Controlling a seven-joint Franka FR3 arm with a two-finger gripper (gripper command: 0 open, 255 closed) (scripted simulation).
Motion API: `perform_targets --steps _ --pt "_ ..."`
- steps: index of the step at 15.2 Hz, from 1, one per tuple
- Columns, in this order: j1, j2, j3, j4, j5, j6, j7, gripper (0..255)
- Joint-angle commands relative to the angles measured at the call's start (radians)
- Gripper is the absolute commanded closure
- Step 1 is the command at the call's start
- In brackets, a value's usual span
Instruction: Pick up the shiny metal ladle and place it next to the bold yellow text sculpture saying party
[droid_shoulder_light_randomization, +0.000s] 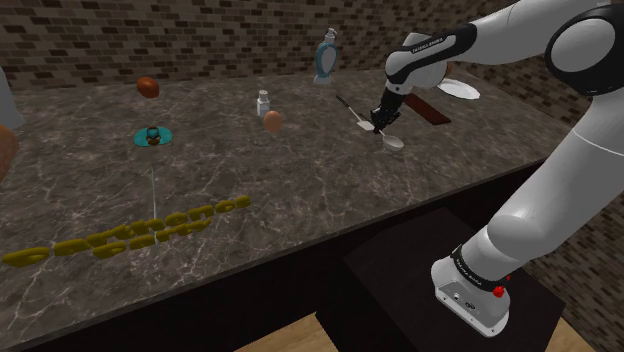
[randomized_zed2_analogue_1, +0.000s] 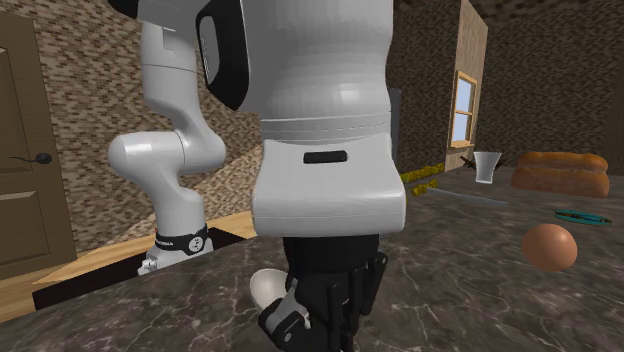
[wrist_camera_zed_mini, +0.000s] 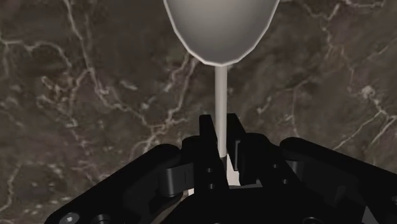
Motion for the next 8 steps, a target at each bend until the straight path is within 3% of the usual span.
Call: perform_targets --steps 1,8 --pt "-0.001 -0.012 -0.001 0.011 -0.005 -0.022 0.004 255" --pt "0.0 -0.059 -0.004 0.053 -0.024 -0.109 0.023 255"
